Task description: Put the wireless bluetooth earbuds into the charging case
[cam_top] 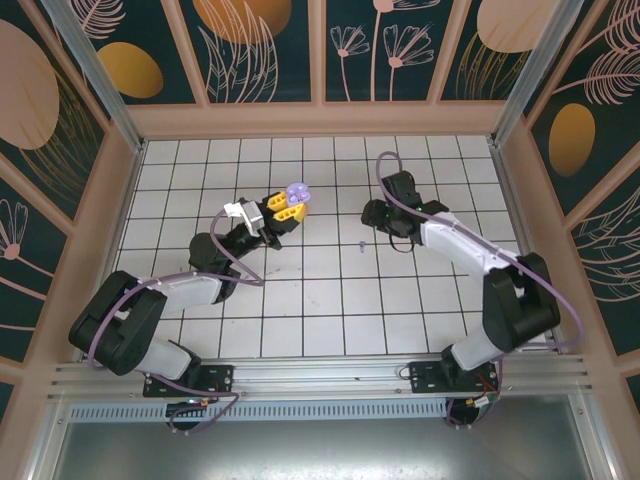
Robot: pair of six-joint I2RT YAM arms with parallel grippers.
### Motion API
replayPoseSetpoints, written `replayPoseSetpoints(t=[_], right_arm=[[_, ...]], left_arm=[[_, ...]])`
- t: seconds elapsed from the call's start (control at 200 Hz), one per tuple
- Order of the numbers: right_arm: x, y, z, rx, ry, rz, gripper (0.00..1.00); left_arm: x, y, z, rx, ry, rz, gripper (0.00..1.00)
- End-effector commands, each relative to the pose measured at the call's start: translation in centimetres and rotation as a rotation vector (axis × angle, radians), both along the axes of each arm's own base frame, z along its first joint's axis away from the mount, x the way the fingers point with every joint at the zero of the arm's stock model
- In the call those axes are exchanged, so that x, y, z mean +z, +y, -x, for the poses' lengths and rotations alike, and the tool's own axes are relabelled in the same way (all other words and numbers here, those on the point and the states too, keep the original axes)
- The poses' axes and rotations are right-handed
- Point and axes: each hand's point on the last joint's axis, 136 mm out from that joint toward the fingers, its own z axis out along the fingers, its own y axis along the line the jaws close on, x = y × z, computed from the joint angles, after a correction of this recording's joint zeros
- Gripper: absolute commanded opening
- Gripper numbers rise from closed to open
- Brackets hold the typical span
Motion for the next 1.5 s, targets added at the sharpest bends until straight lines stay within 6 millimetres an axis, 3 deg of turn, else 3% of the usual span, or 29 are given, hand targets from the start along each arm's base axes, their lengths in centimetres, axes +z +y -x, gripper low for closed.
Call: replayPoseSetpoints(t=[0.0,0.465,0.661,1.491], right_arm=[[-1.9,0.3,0.1,0.035,0.086,0.042,0.55],[-6.3,3.0,0.2,0.098,0.175,0.147,0.5],[-7.9,3.0,0.2,0.103,0.199,0.222,0.46],[-10.8,3.7,1.0,0.134,0.246,0.287,0.38]], left_arm=[[1.1,0.4,0.9,0.004,-0.046,0.025,0.0],[1.1,0.3,0.8,0.009,-0.056,0.015,0.0],[1.2,0.3,0.9,0.008,-0.06,0.016,0.0],[0.9,0.2,0.9,0.015,-0.068,0.002,0.0]])
